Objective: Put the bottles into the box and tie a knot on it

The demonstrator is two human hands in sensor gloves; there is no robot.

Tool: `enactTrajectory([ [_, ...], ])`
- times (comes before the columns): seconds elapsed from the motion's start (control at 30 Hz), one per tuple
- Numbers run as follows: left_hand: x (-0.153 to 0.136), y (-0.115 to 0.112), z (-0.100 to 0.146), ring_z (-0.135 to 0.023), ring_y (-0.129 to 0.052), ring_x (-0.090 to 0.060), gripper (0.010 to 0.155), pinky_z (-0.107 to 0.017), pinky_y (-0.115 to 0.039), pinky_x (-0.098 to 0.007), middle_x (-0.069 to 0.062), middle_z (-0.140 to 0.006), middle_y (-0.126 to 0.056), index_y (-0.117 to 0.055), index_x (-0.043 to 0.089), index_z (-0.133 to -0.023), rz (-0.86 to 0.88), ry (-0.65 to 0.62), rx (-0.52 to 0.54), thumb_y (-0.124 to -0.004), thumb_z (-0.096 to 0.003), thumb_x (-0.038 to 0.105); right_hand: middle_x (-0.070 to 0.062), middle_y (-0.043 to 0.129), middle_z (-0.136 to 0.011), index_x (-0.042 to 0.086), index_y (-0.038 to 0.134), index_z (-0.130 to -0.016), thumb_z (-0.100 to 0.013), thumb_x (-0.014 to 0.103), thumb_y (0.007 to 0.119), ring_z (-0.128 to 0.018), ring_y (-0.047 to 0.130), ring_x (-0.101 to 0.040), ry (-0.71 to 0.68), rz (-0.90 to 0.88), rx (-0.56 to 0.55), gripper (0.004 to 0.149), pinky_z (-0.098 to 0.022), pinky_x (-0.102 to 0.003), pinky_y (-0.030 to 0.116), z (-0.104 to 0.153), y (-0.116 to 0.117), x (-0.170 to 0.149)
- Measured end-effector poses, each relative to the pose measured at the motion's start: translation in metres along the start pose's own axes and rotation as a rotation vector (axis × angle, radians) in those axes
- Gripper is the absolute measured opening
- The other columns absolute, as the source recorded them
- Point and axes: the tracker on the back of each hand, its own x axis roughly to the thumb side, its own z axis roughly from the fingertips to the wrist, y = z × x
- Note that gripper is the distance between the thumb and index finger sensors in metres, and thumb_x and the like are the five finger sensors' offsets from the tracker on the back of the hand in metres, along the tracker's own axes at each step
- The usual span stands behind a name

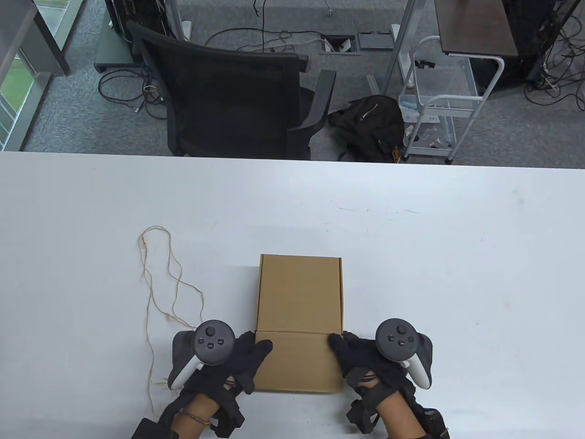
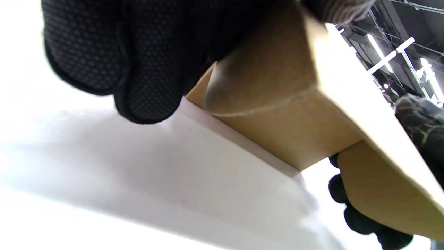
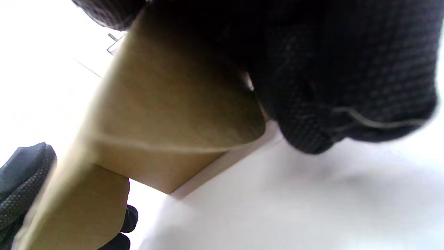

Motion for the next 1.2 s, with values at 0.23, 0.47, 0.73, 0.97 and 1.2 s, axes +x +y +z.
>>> enactTrajectory([
  [0.23,0.001,-0.003,-0.002,-0.062,-0.111,-0.044,0.087,-0.044,-0.091,-0.054,-0.036,-0.087,-0.098,-0.076,-0.008,-0.099,-0.049,0.013,-0.015,-0.066,-0.0517,0.064,-0.044,0.083,-0.077,-0.022,0.063,-0.090,-0.050,0.045,0.065,-0.051,0.096,-0.053,-0.015,0.038,-0.009,0.078,-0.029,-0.054,0.092,-0.001,-0.001,0.001],
  [0.47,0.015,0.020,0.009,-0.075,-0.106,-0.041,0.105,-0.054,-0.089,-0.052,-0.031,-0.099,-0.089,-0.043,-0.006,-0.112,-0.341,-0.101,0.313,-0.086,-0.0436,0.061,-0.034,0.031,-0.109,0.014,0.015,-0.108,-0.044,0.033,0.089,-0.088,0.059,-0.057,-0.281,0.196,-0.121,0.099,-0.061,-0.064,0.062,0.002,-0.005,0.018],
  [0.73,0.035,0.004,0.010,-0.107,-0.069,-0.053,0.091,-0.069,-0.068,-0.066,-0.025,-0.127,-0.027,-0.048,0.020,-0.118,-0.525,-0.266,0.242,-0.093,-0.0429,0.047,-0.013,0.011,-0.113,0.022,0.040,-0.110,-0.038,0.036,0.097,-0.098,0.015,-0.049,-0.376,0.527,-0.082,0.093,-0.069,-0.068,0.035,0.005,0.003,0.031],
  [0.97,0.038,-0.002,-0.002,-0.116,-0.034,-0.049,0.096,-0.075,-0.052,-0.071,-0.015,-0.128,-0.043,-0.041,0.023,-0.112,-0.708,-0.336,0.274,-0.098,-0.0372,0.043,-0.015,0.017,-0.112,0.015,0.032,-0.104,-0.033,0.027,0.099,-0.098,0.012,-0.040,-0.524,0.766,-0.160,0.099,-0.070,-0.064,0.031,-0.002,0.020,0.038],
  [1.2,0.046,-0.010,-0.007,-0.116,-0.055,-0.044,0.104,-0.076,-0.056,-0.068,-0.011,-0.121,-0.059,-0.045,0.020,-0.116,-0.957,-0.395,0.393,-0.101,-0.0324,0.047,-0.019,0.046,-0.107,0.012,0.047,-0.099,-0.028,0.026,0.101,-0.096,0.048,-0.042,-0.668,0.912,-0.329,0.090,-0.068,-0.058,0.049,-0.001,0.024,0.043],
])
